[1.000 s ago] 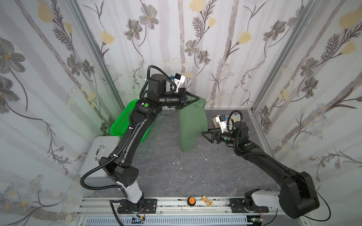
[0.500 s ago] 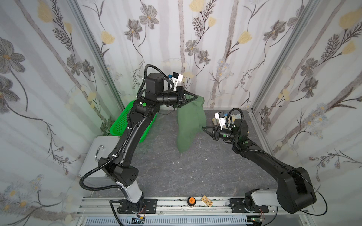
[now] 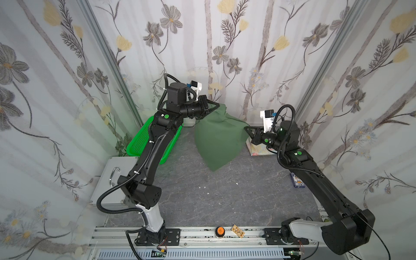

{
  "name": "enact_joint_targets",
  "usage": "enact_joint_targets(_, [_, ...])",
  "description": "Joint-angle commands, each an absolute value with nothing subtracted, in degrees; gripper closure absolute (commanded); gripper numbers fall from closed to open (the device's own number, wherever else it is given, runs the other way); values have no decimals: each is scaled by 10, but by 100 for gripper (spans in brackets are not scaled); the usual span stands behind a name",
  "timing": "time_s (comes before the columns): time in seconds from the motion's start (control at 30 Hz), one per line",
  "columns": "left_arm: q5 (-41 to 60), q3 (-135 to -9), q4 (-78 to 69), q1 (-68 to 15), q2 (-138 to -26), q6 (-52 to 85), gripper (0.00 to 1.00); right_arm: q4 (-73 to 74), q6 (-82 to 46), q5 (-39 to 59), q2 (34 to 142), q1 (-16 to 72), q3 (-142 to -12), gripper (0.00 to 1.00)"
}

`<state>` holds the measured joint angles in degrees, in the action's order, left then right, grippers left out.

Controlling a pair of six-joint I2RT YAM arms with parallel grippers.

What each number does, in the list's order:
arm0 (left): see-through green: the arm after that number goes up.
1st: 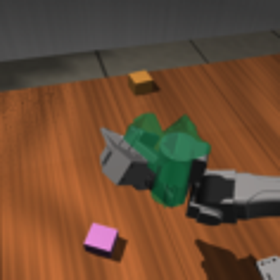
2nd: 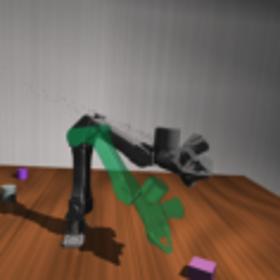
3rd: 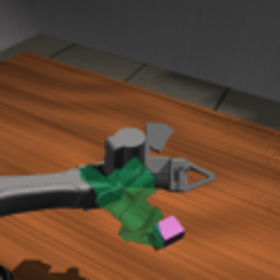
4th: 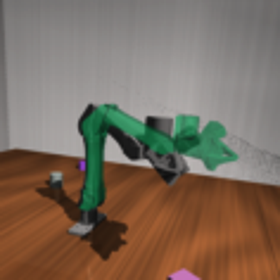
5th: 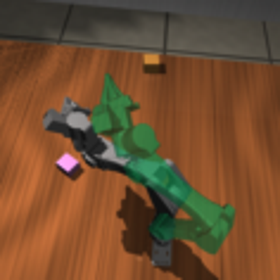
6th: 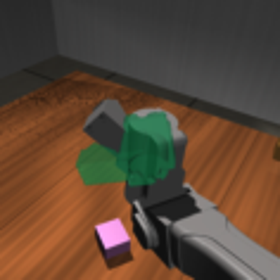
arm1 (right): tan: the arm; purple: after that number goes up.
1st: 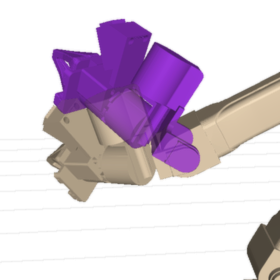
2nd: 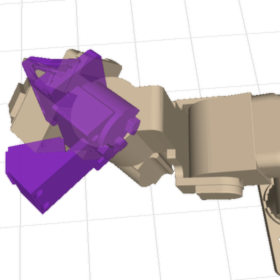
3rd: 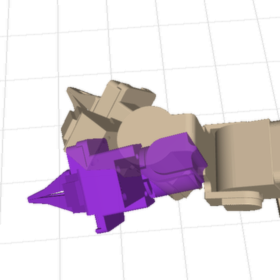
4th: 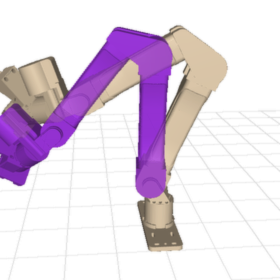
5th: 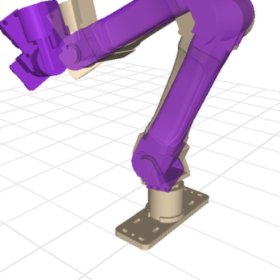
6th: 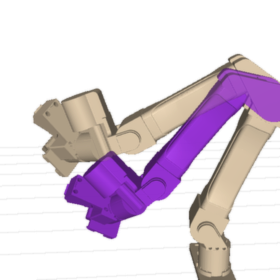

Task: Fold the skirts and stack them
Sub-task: 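Lower and spread the green skirt flat on the table with both grippers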

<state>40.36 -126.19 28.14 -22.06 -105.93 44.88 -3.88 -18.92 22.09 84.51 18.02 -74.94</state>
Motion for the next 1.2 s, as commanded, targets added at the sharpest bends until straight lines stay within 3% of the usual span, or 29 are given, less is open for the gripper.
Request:
enact_joint_targets(0.0, [338, -1340, 262, -218, -1116, 427, 100, -168, -142, 101, 900, 166, -867, 100])
enact_joint_targets(0.17, [318, -1480, 262, -217, -1203, 396, 100, -220, -119, 58, 950, 155, -1001, 100])
enact_joint_targets(0.27, [320, -1473, 262, -219, -1190, 367, 100, -222, -120, 55, 926, 158, -1000, 100])
enact_joint_targets(0.37, [299, -1351, 262, -222, -1124, 330, 100, -206, -112, 53, 865, 172, -924, 100])
enact_joint_targets(0.6, [185, -867, 170, -235, -925, 330, 99, -81, -180, 14, 694, 265, -562, 100])
enact_joint_targets(0.7, [169, -694, 109, -234, -856, 377, 86, -3, -248, 16, 635, 301, -407, 100])
enact_joint_targets(0.77, [165, -624, 96, -233, -824, 389, 61, 17, -285, 6, 610, 322, -343, 100])
enact_joint_targets(0.83, [148, -573, 96, -232, -794, 396, 52, 40, -306, 1, 592, 350, -299, 100])
enact_joint_targets(0.9, [145, -533, 96, -227, -770, 402, 29, 54, -328, 14, 592, 368, -271, 100])
enact_joint_targets(1.17, [154, -466, 98, -217, -737, 423, 22, 20, -350, 44, 616, 397, -266, 100])
